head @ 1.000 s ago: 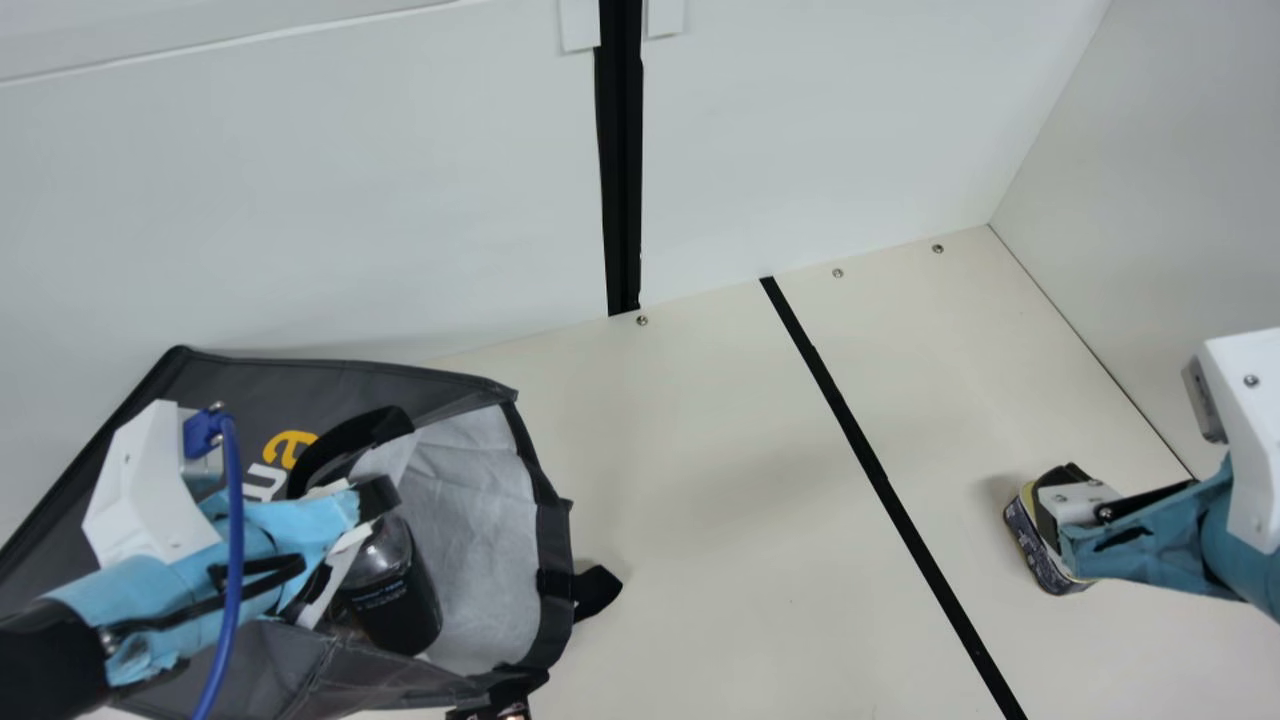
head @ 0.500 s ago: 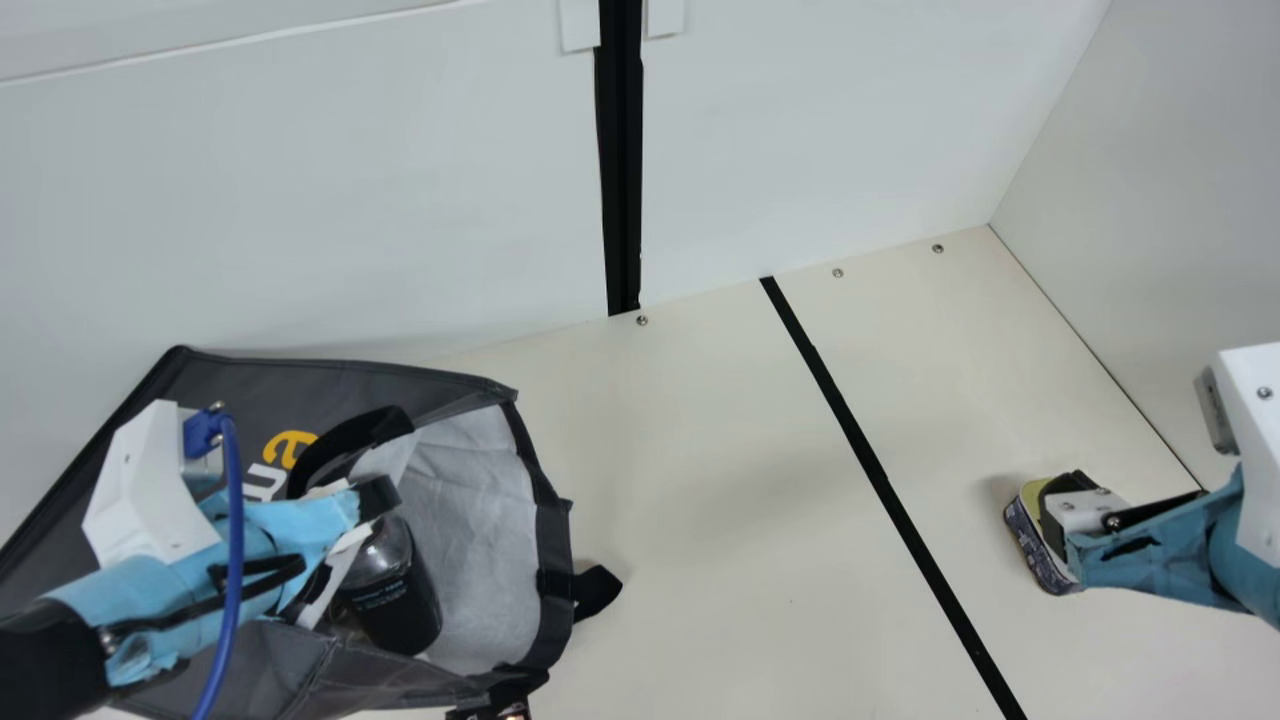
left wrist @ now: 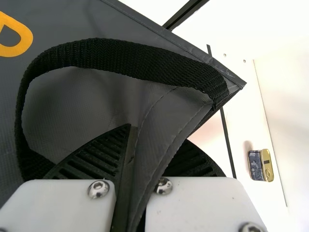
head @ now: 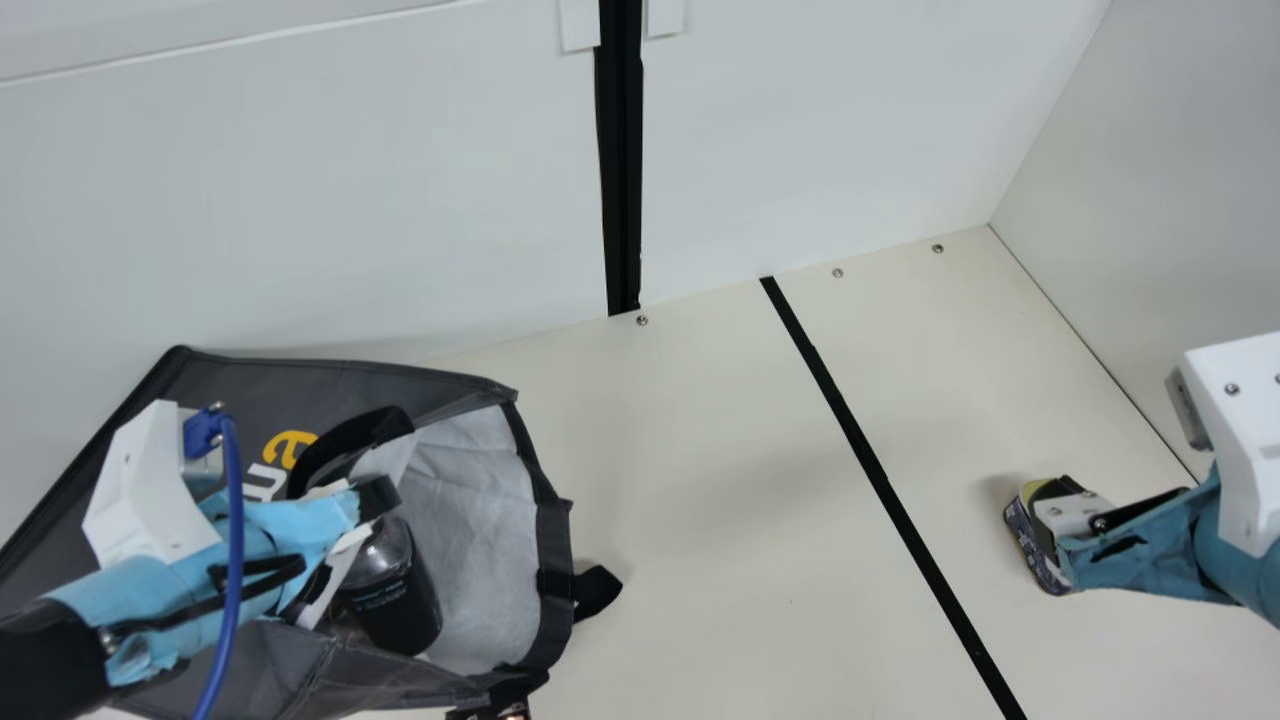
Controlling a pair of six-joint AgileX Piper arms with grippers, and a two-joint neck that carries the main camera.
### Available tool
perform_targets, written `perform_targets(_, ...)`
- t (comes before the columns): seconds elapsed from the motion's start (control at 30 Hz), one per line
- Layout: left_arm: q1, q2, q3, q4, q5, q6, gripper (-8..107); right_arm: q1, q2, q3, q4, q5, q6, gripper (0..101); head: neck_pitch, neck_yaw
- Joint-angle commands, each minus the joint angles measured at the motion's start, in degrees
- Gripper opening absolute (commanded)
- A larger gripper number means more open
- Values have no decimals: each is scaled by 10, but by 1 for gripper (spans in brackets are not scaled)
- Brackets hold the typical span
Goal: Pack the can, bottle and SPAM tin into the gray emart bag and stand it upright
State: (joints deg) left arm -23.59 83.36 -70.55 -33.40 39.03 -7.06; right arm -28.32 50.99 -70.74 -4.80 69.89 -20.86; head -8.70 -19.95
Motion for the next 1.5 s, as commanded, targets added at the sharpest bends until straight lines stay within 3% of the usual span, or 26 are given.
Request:
perform_targets(0.0, 0, 0, 0, 0, 0, 0, -8, -6, 3, 1, 5, 0, -17, 95, -13, 0)
perform_targets(1.2, 0, 0, 0, 0, 0, 0, -8, -244, 91, 53, 152, 0, -313, 95, -13, 0)
perform_targets(1.47, 0, 0, 0, 0, 0, 0, -8, -276, 112, 87, 162, -23, -359, 95, -13, 0)
